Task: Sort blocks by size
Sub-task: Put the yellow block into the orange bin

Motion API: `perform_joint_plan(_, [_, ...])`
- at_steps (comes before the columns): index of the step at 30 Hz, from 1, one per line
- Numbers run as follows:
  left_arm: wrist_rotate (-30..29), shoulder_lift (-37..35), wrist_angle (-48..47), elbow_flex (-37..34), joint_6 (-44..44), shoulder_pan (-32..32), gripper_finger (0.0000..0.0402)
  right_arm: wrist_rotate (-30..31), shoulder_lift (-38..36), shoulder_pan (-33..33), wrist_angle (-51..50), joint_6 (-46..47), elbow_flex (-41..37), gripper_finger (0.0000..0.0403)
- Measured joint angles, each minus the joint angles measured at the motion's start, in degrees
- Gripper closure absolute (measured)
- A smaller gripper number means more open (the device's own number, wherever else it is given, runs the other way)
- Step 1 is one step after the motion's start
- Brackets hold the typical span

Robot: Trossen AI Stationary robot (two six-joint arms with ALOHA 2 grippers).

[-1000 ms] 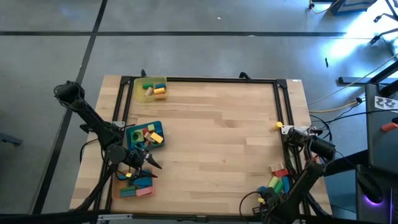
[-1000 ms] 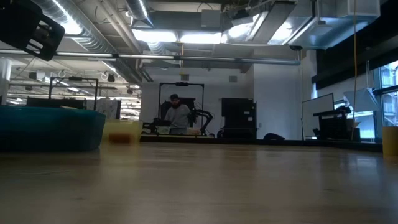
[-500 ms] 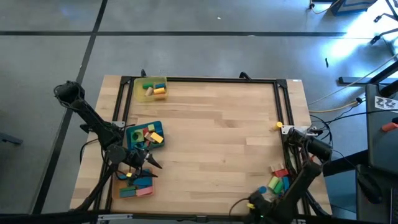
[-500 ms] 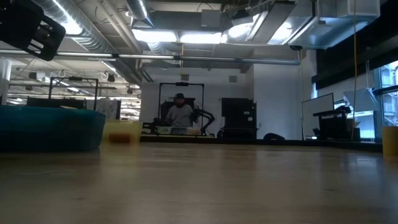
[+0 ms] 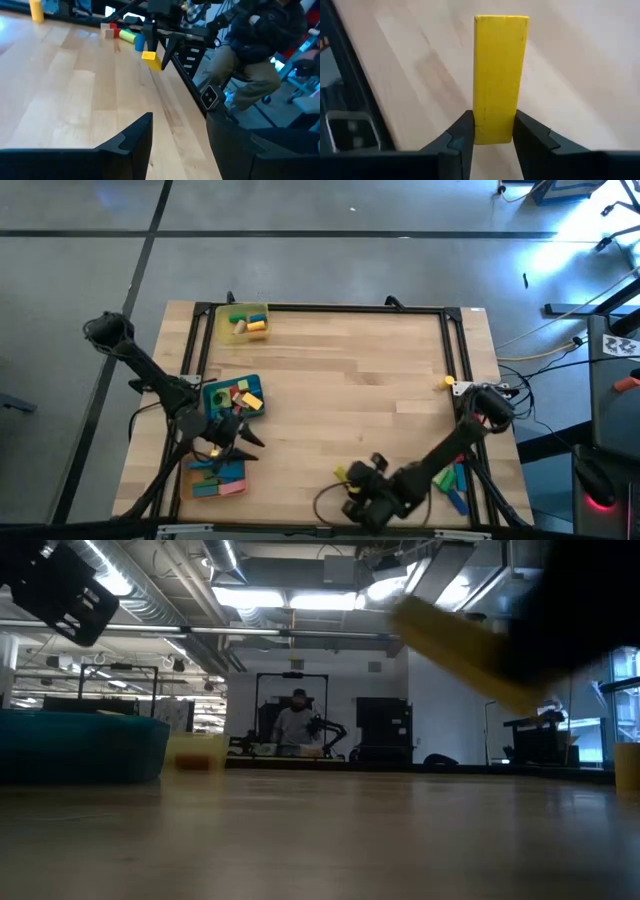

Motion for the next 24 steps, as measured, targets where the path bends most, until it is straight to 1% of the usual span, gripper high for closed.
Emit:
perform_joint_plan(6, [3.4, 0.0, -0.2, 0.0, -2.1, 2.9, 0.0233, 6.2, 0.0, -5.7, 7.8, -17.3, 0.0, 0.029])
perform_joint_plan(10, [6.1, 0.0, -0.2, 0.0, -2.4, 4.8, 0.023, 6.4, 0.3, -9.0, 13.9, -26.4, 0.0, 0.0289])
perform_joint_plan(12, [7.0, 0.0, -0.2, 0.0, -2.0, 5.8, 0.0217, 6.3, 1.0, -10.4, 17.0, -30.5, 0.0, 0.0289])
perform_joint_plan(14, [7.0, 0.0, -0.3, 0.0, -1.7, 6.9, 0.0195, 5.9, 1.9, -11.7, 20.5, -34.1, 0.1, 0.0289])
perform_joint_plan(17, [7.0, 0.0, 0.0, 0.0, -0.1, 8.5, 0.016, 5.5, 3.0, -13.4, 26.4, -38.5, 0.0, 0.0289])
perform_joint_plan(19, [6.3, 0.0, 0.5, 0.0, 0.1, 9.5, 0.0145, 5.2, 3.4, -14.3, 30.4, -40.3, 0.0, 0.0289])
perform_joint_plan(22, [5.3, 0.8, 1.5, 0.0, 1.2, 10.4, 0.0134, 5.3, 4.4, -15.8, 35.2, -41.8, 0.1, 0.0289])
perform_joint_plan(24, [5.2, 1.9, 4.4, 0.0, 2.5, 10.9, 0.0134, 5.4, 5.3, -16.6, 38.8, -43.0, 0.0, 0.0289])
